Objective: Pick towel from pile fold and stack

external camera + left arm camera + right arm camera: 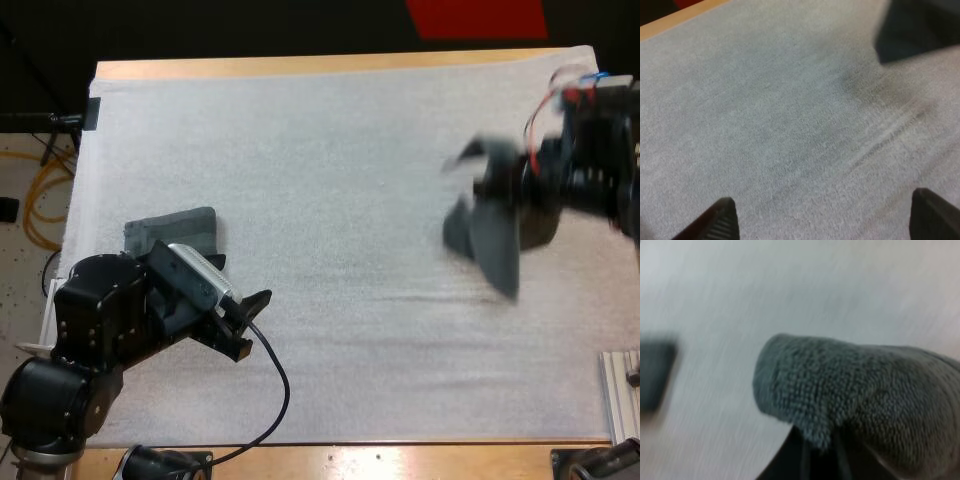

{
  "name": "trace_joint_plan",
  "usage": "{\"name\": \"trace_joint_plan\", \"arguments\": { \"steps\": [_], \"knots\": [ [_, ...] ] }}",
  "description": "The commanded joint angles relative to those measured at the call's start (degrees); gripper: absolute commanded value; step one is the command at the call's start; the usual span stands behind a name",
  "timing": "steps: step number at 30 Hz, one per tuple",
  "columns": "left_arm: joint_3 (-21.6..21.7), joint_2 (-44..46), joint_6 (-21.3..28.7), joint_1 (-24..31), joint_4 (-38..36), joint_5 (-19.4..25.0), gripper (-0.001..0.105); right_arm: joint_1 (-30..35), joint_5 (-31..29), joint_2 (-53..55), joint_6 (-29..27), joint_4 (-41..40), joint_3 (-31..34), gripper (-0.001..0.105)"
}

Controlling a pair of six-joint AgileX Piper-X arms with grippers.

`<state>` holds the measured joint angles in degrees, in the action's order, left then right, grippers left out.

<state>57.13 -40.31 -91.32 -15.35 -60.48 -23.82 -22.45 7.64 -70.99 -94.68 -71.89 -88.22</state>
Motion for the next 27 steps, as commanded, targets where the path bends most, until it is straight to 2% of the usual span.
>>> {"name": "trace_joint_plan", "arguments": {
  "steps": [1,4,8,13,18,21,23,25,26,27],
  "knots": [
    [0.57,0.21,-0.13,-0.28,-0.72,-0.51,0.067,-1.13,-0.14,0.86,0.45,-4.12,-0.27,0.001],
    [0.57,0.21,-0.13,-0.28,-1.40,-0.51,0.067,-4.29,-2.89,1.26,3.01,-7.25,0.48,0.001],
    [0.57,0.21,-0.13,-0.28,-1.39,-0.51,0.067,-5.76,-4.26,0.37,6.89,-0.98,6.36,0.001],
    [0.57,0.21,-0.13,-0.28,-1.39,-0.51,0.067,-5.75,-1.50,-6.38,12.90,12.48,14.26,0.001],
    [0.57,0.21,0.12,-0.28,-1.39,-0.51,0.067,-5.75,6.65,-16.72,15.11,30.30,14.64,0.001],
    [0.57,0.21,0.12,-0.28,-1.39,-0.51,0.067,-5.75,8.24,-22.20,18.53,38.98,13.28,0.002],
    [0.57,0.21,0.12,-0.28,-1.39,-0.51,0.067,-5.75,9.49,-24.83,21.41,42.33,11.81,0.007],
    [0.57,0.21,0.12,-0.28,-1.39,-0.51,0.067,-5.75,12.01,-27.85,23.20,45.02,9.54,0.016],
    [0.57,0.21,0.12,-0.28,-1.39,-0.51,0.067,-5.75,12.42,-28.81,23.27,45.88,8.45,0.022],
    [0.57,0.21,0.12,-0.28,-1.39,-0.51,0.067,-5.75,12.55,-29.96,23.31,46.69,7.06,0.032]
  ]
}}
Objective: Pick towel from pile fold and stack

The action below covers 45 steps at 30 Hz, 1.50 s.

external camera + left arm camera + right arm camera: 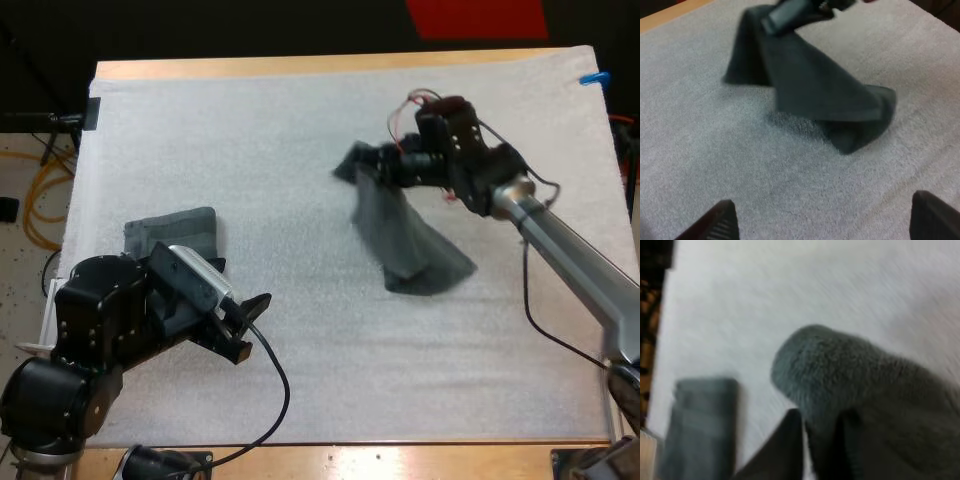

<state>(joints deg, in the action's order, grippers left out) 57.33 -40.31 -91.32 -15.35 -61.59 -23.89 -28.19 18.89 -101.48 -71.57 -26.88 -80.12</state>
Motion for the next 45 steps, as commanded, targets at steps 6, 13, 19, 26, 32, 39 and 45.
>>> {"name": "trace_joint_plan", "arguments": {
  "steps": [6,13,19,26,32,39,45],
  "knots": [
    [0.37,0.21,0.12,-0.28,-0.28,-0.44,0.067,-0.01,2.35,-1.47,-4.06,3.55,-4.71,0.088],
    [0.37,0.21,0.12,-0.28,-0.28,-0.44,0.067,-0.01,-0.99,3.00,-12.53,-8.30,-5.06,0.078],
    [0.37,0.21,0.12,-0.28,-0.28,-0.44,0.067,-0.01,-14.38,8.75,-24.17,-28.16,-5.06,0.069],
    [0.37,0.21,0.12,-0.28,-0.37,-0.44,0.067,0.83,-20.57,12.75,-26.22,-37.28,-1.14,0.069],
    [0.37,0.21,0.12,-0.28,-1.58,-0.44,0.067,6.36,-18.81,12.99,-25.09,-34.33,7.80,0.069],
    [0.37,0.21,0.12,-0.28,-1.83,-6.15,0.067,12.03,-10.40,12.51,-24.90,-24.88,20.81,0.069],
    [0.37,0.21,0.12,-0.28,-4.57,-7.72,0.067,12.03,-6.59,8.25,-21.28,-17.40,23.58,0.069]
  ]
}}
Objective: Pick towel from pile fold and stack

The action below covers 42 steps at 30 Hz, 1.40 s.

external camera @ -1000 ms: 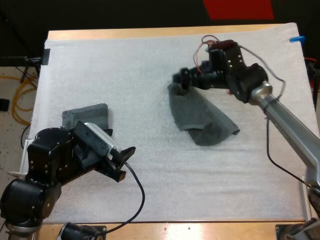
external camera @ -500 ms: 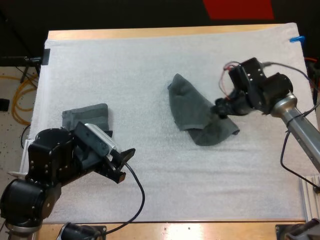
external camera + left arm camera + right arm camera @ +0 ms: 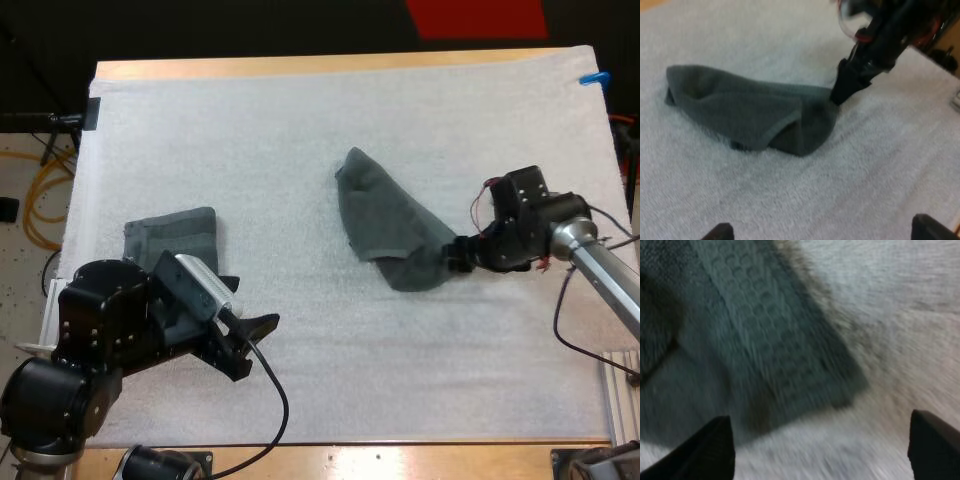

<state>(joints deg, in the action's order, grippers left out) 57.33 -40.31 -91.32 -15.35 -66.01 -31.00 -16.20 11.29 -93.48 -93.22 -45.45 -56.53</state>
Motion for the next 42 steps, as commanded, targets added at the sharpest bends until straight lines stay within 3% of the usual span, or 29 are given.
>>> {"name": "trace_joint_plan", "arguments": {
  "steps": [1,5,8,10,11,15,18,25,28,32,34,38,42],
  "knots": [
    [0.37,0.21,0.12,-0.28,-0.35,-0.61,0.067,0.04,2.34,-0.84,1.21,2.31,-0.03,0.069],
    [0.37,0.21,-0.09,-0.28,-0.36,-0.61,0.067,-0.08,3.63,-3.75,3.17,3.87,-0.03,0.064],
    [0.37,0.21,-0.08,-0.28,-0.36,-0.61,0.067,-0.08,3.38,-5.05,3.51,4.10,-0.03,0.037],
    [0.37,0.21,-0.08,-0.28,-0.36,-0.61,0.067,-0.08,2.41,-4.99,3.37,4.78,-0.03,0.010],
    [0.37,0.21,-0.08,-0.28,-0.36,-0.61,0.067,-0.08,2.42,-4.76,3.42,5.02,-0.03,0.002],
    [0.37,0.21,-0.08,-0.28,-0.36,-0.61,0.067,-0.08,1.04,-0.83,2.14,5.74,-0.14,0.000],
    [0.37,0.21,-0.08,-0.28,-0.36,-0.61,0.067,-0.02,-6.50,5.21,-0.90,5.42,-0.64,0.000],
    [0.37,0.21,-0.08,-0.28,-0.31,-0.61,0.067,0.02,-30.11,24.26,-10.29,6.90,-5.29,0.000],
    [0.37,0.21,-0.08,-0.28,-0.11,-0.61,0.067,0.02,-33.52,29.16,-13.51,7.83,-8.86,0.000],
    [0.37,0.21,-0.08,-0.28,-0.11,-0.61,0.067,-0.04,-32.32,32.19,-13.65,7.52,-12.10,0.000],
    [0.37,0.21,-0.08,-0.28,-0.02,-0.61,0.067,-0.31,-26.98,32.12,-12.25,6.23,-12.09,0.000],
    [0.37,0.21,0.10,-0.28,0.29,-0.61,0.067,-3.16,-20.80,29.41,-3.86,2.71,-9.66,0.000],
    [0.37,0.21,0.09,-0.28,0.29,-0.61,0.067,-11.11,-16.15,23.90,3.00,5.37,-4.55,0.000]
  ]
}}
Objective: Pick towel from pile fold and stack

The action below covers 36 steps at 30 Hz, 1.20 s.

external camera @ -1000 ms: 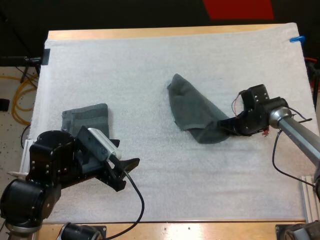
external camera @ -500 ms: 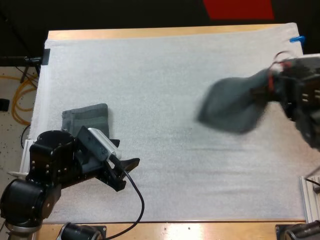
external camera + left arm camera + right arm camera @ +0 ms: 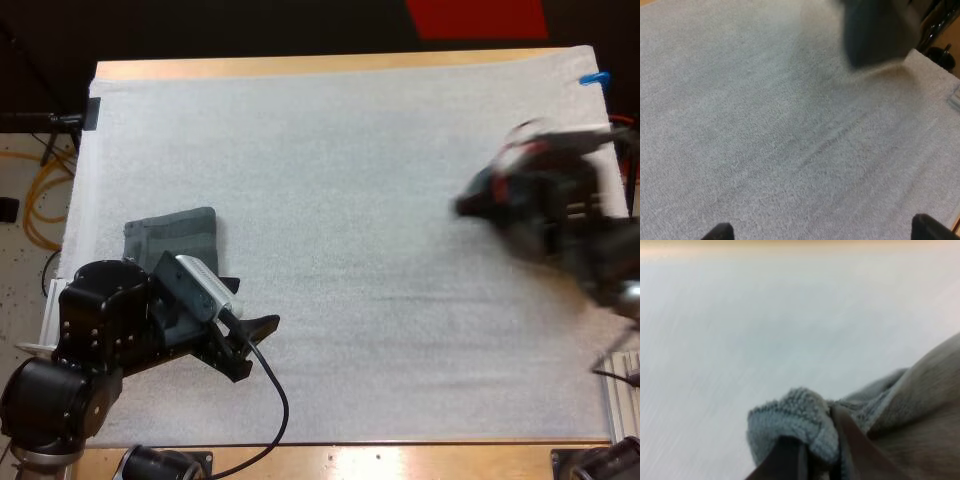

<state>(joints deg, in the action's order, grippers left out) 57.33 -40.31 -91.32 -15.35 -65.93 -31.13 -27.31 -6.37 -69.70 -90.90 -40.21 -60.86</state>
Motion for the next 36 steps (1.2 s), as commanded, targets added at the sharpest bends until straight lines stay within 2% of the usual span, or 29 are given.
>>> {"name": "trace_joint_plan", "arguments": {
  "steps": [1,6,10,12,17,18,20,22,25,27,32,36],
  "knots": [
    [0.37,0.21,0.09,-0.28,0.21,-0.47,0.067,-3.14,2.46,-2.12,2.30,1.80,0.99,0.000],
    [0.37,0.21,0.09,-0.28,0.21,-0.47,0.067,-14.69,5.45,-12.70,5.12,6.92,0.39,0.000],
    [0.37,0.21,0.09,-0.28,0.21,-0.47,0.067,-21.26,7.83,-18.82,6.33,8.25,-3.78,0.000],
    [0.37,0.21,0.09,-0.28,0.21,-0.47,0.067,-23.16,8.91,-20.76,6.33,8.24,-5.78,0.000],
    [0.37,0.21,0.15,-0.28,0.21,-0.47,0.067,-24.33,16.27,-23.61,6.33,8.24,-9.94,0.001],
    [0.37,0.21,0.24,-0.28,0.21,-0.47,0.067,-24.33,17.26,-23.63,6.33,8.24,-10.36,0.005],
    [0.37,0.21,0.24,-0.28,0.21,-0.47,0.067,-24.33,18.67,-23.62,6.33,8.00,-10.95,0.019],
    [0.37,0.21,0.24,-0.28,0.21,-0.47,0.067,-24.33,21.85,-23.62,6.33,7.80,-11.28,0.042],
    [0.37,0.21,0.24,-0.28,0.21,-0.47,0.067,-24.33,25.53,-23.40,5.98,5.44,-11.72,0.071],
    [0.37,0.21,0.24,-0.28,0.21,-0.47,0.067,-24.33,23.54,-23.23,5.47,0.83,-12.51,0.079],
    [0.37,0.21,0.24,-0.28,1.45,-0.47,0.067,-24.33,11.22,-20.94,-1.66,-11.47,-13.67,0.079],
    [0.37,0.07,0.24,-0.28,3.73,-0.47,0.067,-23.42,4.84,-18.14,-3.23,-17.71,-13.67,0.079]
  ]
}}
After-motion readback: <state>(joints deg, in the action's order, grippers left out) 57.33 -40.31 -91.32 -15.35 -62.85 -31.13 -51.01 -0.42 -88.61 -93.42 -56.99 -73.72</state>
